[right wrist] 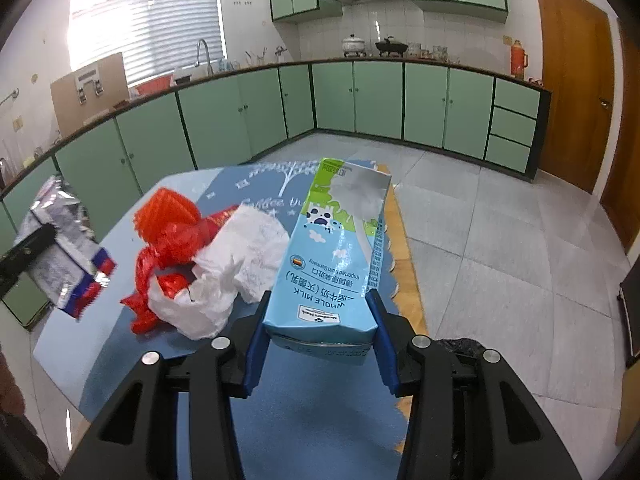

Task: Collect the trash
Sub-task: 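Carry the bag and carton to the bin and open the left tool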

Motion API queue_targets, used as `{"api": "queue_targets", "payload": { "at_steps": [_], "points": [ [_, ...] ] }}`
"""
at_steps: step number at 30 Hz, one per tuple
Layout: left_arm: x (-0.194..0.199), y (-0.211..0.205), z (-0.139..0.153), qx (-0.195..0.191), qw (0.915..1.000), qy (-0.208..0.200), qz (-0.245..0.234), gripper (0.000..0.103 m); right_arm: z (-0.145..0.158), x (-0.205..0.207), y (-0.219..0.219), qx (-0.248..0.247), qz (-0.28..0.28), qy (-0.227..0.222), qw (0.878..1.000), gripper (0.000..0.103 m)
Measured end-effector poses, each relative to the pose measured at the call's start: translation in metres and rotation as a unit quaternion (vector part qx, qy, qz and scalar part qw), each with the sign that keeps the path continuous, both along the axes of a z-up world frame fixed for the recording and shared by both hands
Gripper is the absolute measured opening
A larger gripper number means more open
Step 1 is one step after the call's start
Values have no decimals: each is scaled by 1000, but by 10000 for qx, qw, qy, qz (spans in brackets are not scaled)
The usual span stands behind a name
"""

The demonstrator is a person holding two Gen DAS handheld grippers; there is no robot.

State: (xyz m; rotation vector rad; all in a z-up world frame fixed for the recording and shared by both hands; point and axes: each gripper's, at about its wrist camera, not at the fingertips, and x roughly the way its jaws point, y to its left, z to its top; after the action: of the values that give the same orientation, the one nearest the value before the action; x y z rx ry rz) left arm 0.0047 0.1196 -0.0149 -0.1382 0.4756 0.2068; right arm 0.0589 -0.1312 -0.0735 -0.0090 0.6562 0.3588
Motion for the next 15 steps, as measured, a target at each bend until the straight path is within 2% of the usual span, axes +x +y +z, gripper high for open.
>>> {"api": "queue_targets", "payload": {
  "at_steps": [9, 15],
  "points": [
    [34, -75, 7, -35, 9946, -214, -1015, 12, 17, -9, -56, 121, -546, -117, 9984, 45],
    [51, -125, 7, -328, 9820, -392, -1817, 12, 17, -14, -104, 85, -1089, -166, 9939, 45]
  ]
}}
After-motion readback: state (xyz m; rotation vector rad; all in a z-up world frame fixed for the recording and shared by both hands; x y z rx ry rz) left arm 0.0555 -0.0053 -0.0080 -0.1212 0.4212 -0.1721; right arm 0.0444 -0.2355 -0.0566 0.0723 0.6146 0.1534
